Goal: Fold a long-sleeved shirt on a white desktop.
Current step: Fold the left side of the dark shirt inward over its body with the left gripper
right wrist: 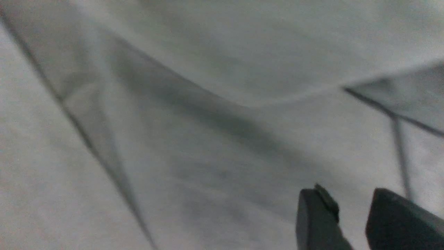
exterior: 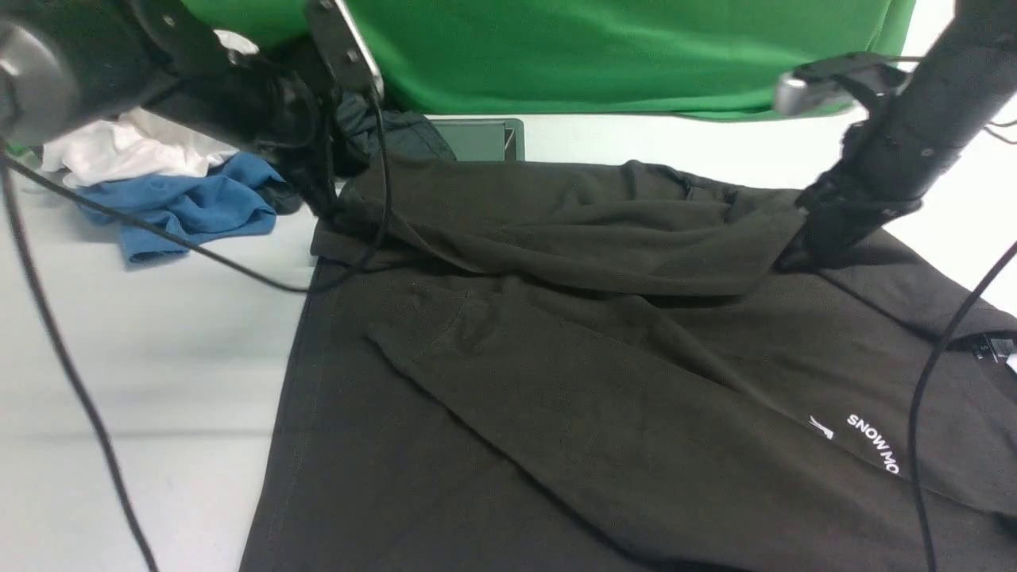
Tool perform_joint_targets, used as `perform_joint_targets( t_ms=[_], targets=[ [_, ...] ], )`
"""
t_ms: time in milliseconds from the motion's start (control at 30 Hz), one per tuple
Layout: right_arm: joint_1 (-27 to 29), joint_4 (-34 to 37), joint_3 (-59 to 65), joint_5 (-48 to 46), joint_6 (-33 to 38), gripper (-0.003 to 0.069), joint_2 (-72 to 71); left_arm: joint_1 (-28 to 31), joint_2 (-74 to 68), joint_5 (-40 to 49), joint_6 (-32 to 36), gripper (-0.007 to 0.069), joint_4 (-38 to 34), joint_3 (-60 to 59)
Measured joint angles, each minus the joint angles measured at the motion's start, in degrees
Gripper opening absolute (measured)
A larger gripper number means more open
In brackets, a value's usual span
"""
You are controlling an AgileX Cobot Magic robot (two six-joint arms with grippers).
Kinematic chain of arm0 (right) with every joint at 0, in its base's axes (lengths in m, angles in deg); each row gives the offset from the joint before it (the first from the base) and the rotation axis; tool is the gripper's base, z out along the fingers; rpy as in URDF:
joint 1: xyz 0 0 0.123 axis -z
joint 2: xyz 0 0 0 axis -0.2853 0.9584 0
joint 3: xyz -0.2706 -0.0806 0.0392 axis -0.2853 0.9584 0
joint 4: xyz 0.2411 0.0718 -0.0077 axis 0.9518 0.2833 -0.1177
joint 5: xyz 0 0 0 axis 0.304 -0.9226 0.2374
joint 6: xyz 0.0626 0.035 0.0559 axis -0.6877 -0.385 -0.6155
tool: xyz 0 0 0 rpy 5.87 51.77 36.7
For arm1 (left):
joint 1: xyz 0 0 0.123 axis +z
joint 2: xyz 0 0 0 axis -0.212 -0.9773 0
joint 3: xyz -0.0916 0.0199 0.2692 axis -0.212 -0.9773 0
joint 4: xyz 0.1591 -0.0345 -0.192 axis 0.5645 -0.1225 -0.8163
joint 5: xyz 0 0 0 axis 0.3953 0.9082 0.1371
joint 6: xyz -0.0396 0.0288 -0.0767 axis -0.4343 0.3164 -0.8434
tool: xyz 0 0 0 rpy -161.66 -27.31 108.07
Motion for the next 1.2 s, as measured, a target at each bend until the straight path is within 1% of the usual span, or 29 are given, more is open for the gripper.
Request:
perform_joint_targets(
  t_ms=[33, 67, 100, 133, 167, 200, 233, 267, 300, 333, 400, 433, 500, 600, 633, 667, 733, 767, 833, 933, 1100, 1200],
  targets=[
    [-0.2, 0.1, 0.0, 0.0, 0.2, 0.0239, 0.0, -0.1, -0.1, 0.1, 0.8, 0.0080, -0.1, 0.1],
    [-0.8, 0.4, 0.0, 0.1, 1.0, 0.0239, 0.0, -0.2, -0.6, 0.2, 6.0, 0.0132, -1.4, 0.4],
    [-1.0, 0.6, 0.0, 0.1, 1.4, 0.0239, 0.0, -0.3, -0.9, 0.3, 8.5, 0.0181, -2.0, 0.4],
    [-1.4, 0.6, 0.0, 0.3, 2.1, 0.0240, 0.0, -0.3, -1.4, 0.1, 12.0, 0.0245, -2.6, 0.6],
    [-1.6, 0.6, 0.0, 0.6, 2.4, 0.0239, 0.0, -0.3, -1.9, -0.4, 13.7, 0.0303, -2.8, 0.7],
    [-1.6, 0.6, 0.0, 0.8, 2.5, 0.0239, 0.0, -0.3, -2.0, -0.5, 14.0, 0.0326, -2.9, 0.7],
    [-1.8, 0.7, 0.0, 1.1, 2.7, 0.0238, 0.0, -0.4, -3.1, -1.4, 16.1, 0.0404, -3.0, 0.8],
    [-1.8, 0.7, 0.0, 1.3, 2.7, 0.0237, 0.0, -0.4, -3.7, -1.6, 16.5, 0.0424, -3.0, 0.8],
    [-1.8, 0.7, 0.0, 1.6, 2.8, 0.0236, 0.0, -0.6, -4.5, -2.3, 17.1, 0.0462, -3.1, 0.8],
    [-1.8, 0.7, 0.0, 1.9, 2.9, 0.0236, 0.0, -0.9, -6.0, -2.9, 17.8, 0.0520, -3.1, 0.8],
    [-1.8, 0.7, 0.0, 2.1, 2.9, 0.0236, 0.0, -1.6, -7.8, -3.5, 18.2, 0.0552, -3.0, 0.8],
    [-1.8, 0.7, 0.0, 2.2, 2.9, 0.0236, 0.0, -1.9, -8.4, -3.6, 18.3, 0.0552, -3.0, 0.8],
    [-1.8, 0.7, 0.0, 2.3, 2.9, 0.0236, 0.0, -2.3, -8.9, -3.7, 18.3, 0.0533, -3.0, 0.8],
    [-1.8, 0.7, 0.0, 2.4, 2.9, 0.0236, 0.0, -2.6, -8.9, -4.0, 17.5, 0.0395, -3.0, 0.8],
    [-1.8, 0.7, 0.0, 2.4, 2.9, 0.0236, 0.0, -2.7, -8.9, -4.1, 17.4, 0.0372, -2.9, 0.8],
    [-1.8, 0.7, 0.0, 2.6, 2.9, 0.0236, 0.0, -2.7, -8.9, -4.4, 17.1, 0.0272, -1.9, 0.8],
    [-1.8, 0.7, 0.0, 2.6, 3.0, 0.0236, 0.0, -2.7, -8.9, -4.2, 17.0, 0.0143, 0.8, 0.8],
    [-1.8, 0.7, 0.0, 2.6, 3.1, 0.0235, 0.0, -2.7, -8.9, -4.0, 16.9, 0.0098, 2.0, 0.8],
    [-1.8, 0.7, 0.0, 2.6, 3.1, 0.0235, 0.0, -2.7, -8.7, -2.8, 16.8, 0.0042, 4.6, 0.8],
    [-1.8, 0.7, 0.0, 2.6, 3.1, 0.0234, 0.0, -2.7, -7.8, -0.5, 15.9, 0.0026, 6.2, 0.8],
    [-1.8, 0.7, 0.0, 2.6, 3.1, 0.0232, 0.0, -2.7, -2.8, 4.1, 9.2, 0.0026, 7.3, 0.2],
    [-1.8, 0.7, 0.0, 2.6, 3.1, 0.0227, 0.0, -3.0, 0.4, 5.7, 7.7, 0.0026, 8.8, -1.7]
  ],
)
